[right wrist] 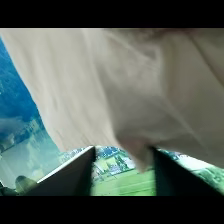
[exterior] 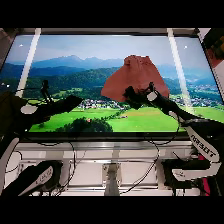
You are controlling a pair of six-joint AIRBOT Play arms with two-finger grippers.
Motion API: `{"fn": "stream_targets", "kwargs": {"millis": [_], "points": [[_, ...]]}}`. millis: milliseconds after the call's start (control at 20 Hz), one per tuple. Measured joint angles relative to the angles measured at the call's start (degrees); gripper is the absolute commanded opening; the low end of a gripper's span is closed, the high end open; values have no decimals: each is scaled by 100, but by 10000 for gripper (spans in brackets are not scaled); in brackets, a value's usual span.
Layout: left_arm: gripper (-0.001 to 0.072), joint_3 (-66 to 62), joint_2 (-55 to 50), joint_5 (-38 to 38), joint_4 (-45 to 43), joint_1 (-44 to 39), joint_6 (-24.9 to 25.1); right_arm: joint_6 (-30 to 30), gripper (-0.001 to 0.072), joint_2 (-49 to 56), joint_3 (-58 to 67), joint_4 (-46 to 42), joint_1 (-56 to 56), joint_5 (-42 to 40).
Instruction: Fold the clothes and pants, and hang the long-sleeved shirts on hangers.
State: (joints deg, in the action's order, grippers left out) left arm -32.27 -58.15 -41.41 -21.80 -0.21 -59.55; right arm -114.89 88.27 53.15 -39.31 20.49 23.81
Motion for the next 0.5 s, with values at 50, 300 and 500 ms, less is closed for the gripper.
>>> {"fn": "stream_targets", "kwargs": {"millis": [50,300,500], "points": [[405,0,0,0,2,0,0,-4,189,15,7,11,20,-37],[405,0,0,2,2,0,0,-20,9,48,4,11,-39,-74],[126,0,0,2,2,0,2,31,4,31,7,-234,-247,201]]}}
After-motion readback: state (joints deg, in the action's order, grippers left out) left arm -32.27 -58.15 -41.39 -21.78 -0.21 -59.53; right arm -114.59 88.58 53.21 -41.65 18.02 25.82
